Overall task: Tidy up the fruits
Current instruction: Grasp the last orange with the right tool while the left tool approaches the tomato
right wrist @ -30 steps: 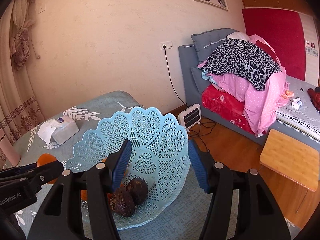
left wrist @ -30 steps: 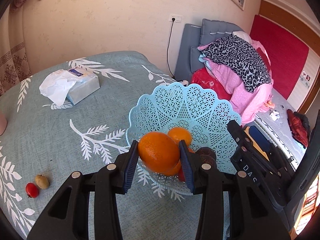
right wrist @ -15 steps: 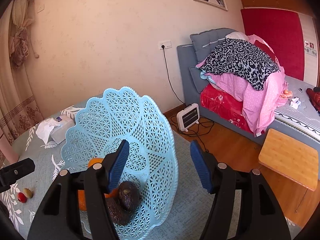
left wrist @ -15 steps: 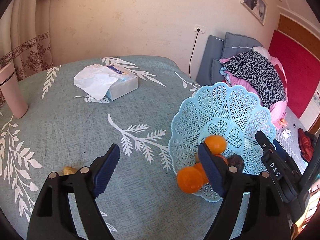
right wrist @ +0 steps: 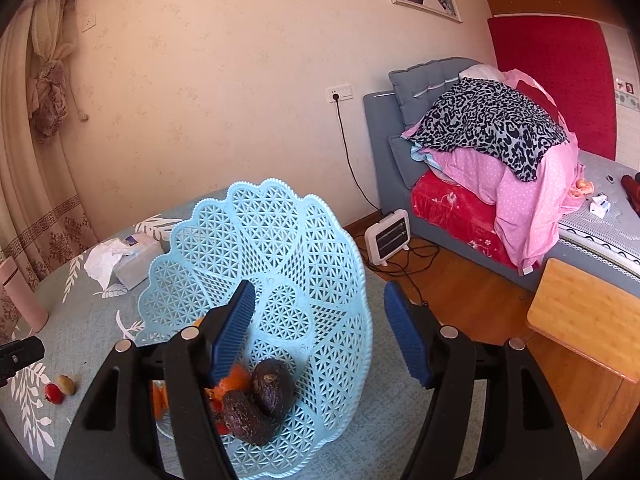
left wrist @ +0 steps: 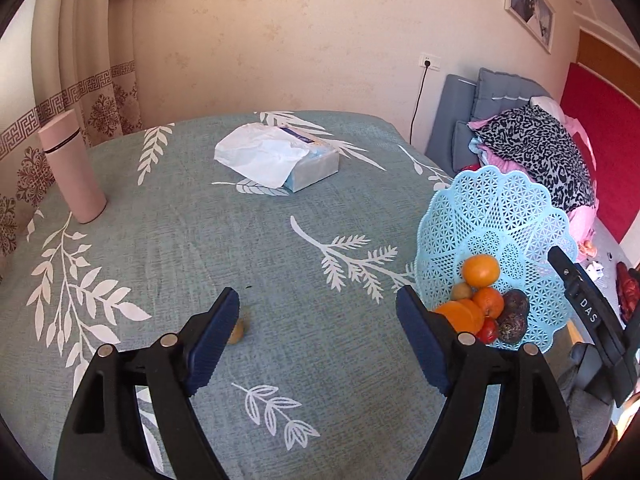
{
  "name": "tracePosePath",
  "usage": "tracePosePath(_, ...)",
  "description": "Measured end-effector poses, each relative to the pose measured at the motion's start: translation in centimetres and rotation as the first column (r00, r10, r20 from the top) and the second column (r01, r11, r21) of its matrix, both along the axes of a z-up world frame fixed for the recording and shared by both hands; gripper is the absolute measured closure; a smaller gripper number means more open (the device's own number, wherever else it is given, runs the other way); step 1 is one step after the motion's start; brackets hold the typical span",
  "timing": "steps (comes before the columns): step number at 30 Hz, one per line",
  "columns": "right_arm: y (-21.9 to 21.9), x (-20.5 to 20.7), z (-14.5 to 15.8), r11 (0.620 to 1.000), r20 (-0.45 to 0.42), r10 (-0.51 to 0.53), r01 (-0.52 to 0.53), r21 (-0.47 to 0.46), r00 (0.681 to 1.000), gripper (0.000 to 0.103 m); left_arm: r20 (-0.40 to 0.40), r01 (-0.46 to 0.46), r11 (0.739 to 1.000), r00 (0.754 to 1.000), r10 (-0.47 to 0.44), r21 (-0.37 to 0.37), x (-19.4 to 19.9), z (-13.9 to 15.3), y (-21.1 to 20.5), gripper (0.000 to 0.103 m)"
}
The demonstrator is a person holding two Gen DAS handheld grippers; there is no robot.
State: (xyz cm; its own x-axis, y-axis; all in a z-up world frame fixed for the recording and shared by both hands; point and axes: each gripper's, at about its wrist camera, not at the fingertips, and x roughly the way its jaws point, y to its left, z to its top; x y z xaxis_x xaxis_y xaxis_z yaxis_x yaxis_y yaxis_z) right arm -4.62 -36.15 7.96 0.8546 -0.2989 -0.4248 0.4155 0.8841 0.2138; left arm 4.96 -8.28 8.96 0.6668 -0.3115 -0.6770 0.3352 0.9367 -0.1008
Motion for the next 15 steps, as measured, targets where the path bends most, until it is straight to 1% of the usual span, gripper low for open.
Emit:
tracePosePath(1,0.6,-0.1,0.2,1.000,0.007,0.018,-0.018,-0.019,1.000,0.026,-0.004,-0.008,1.000,1.000,0.008,-0.003,0.0,-0.1,0.6,0.023)
tracePosePath(2,1.2,-0.2,0.3,0.998,0.016,0.039,-0.038,-0.041,0.999,0.020,-0.004,-0.016,1.000,1.000,0.016,-0.003,-0.1,-0.2,1.2,0.023)
tracePosePath(3,1.8,-0.3,0.5,0.997,0.022,0.054,-0.053,-0.062,0.998,0.017,-0.002,-0.025,1.000,1.000,0.025,0.000,-0.2,-0.3,1.9,0.023)
tracePosePath(6,3.0,-0.6,0.8,0.992,0.028,0.061,-0.058,-0.115,0.998,0.017,0.014,-0.075,0.997,0.997,0.075,0.019,-0.4,-0.6,4.4,0.023)
tracePosePath(9,3.6,-0.7,0.9,0.983,0.023,0.003,0.001,-0.185,1.000,0.017,0.010,-0.142,0.990,0.990,0.142,0.020,-0.1,-0.9,7.4,0.023)
tracePosePath(12,3.5,-1.6,1.3,0.976,0.060,-0.045,0.057,-0.211,0.997,0.017,-0.012,-0.210,0.978,0.978,0.210,0.011,0.5,-1.6,10.1,0.023)
tracePosePath(15,3.8,-2.0,1.6,0.971,0.078,-0.055,0.072,-0.229,0.995,0.017,-0.031,-0.236,0.972,0.971,0.236,0.022,0.9,-2.9,11.4,0.023)
